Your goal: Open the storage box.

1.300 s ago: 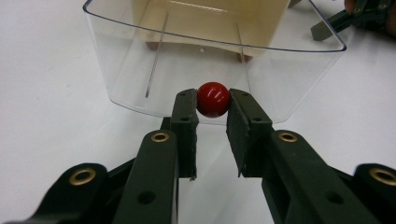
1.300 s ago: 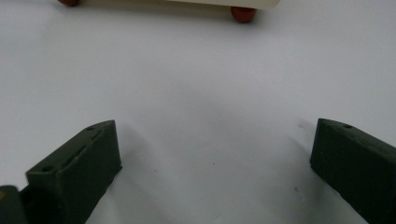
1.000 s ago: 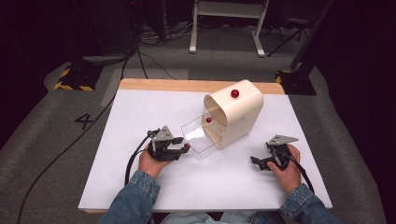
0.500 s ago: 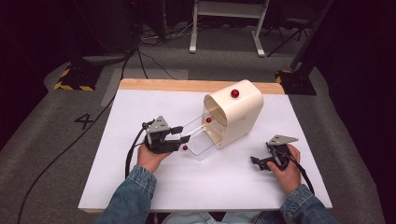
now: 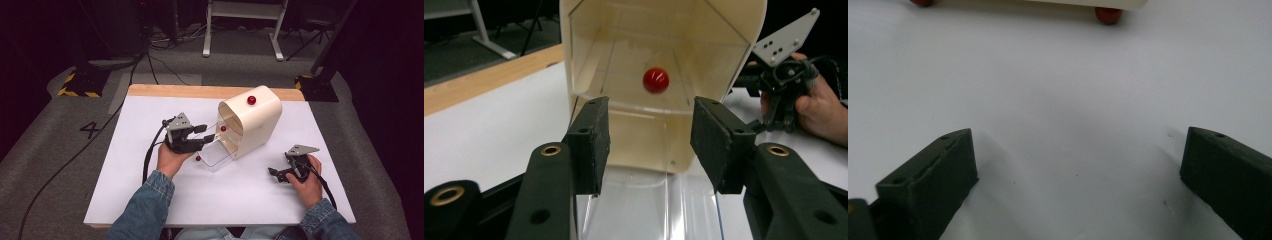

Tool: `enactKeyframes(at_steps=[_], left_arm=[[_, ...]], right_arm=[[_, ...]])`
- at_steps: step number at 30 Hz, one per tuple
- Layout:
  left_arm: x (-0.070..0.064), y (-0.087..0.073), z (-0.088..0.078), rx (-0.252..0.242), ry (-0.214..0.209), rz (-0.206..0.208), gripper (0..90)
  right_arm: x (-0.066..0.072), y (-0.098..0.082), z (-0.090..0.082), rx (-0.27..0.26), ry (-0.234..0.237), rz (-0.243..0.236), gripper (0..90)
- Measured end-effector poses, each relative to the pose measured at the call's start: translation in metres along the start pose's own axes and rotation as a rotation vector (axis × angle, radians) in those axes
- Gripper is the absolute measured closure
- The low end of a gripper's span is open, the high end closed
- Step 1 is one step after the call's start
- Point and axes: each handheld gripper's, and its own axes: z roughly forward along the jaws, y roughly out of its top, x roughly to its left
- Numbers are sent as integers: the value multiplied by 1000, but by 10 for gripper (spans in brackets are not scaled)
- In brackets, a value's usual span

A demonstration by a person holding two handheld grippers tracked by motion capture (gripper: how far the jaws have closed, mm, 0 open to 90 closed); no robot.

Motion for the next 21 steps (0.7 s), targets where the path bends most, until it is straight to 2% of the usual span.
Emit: enactKeyframes(at_steps=[6,8,10,12,16,21], left_arm=[[-4,6,20,-1,-21,13,499],[-5,6,26,4,-36,6,507],[-5,6,32,20,-27,11,520],[-4,5,36,17,-34,1,541],[-2,5,42,13,-15,-8,576],[2,4,40,-5,-30,-19,724]], right_arm=[[0,0,0,0,0,1,15],[0,0,0,0,0,0,15],[0,0,0,0,0,1,15],[0,0,0,-1,0,1,15],[0,0,0,-1,0,1,15],[0,0,0,-1,0,1,15]])
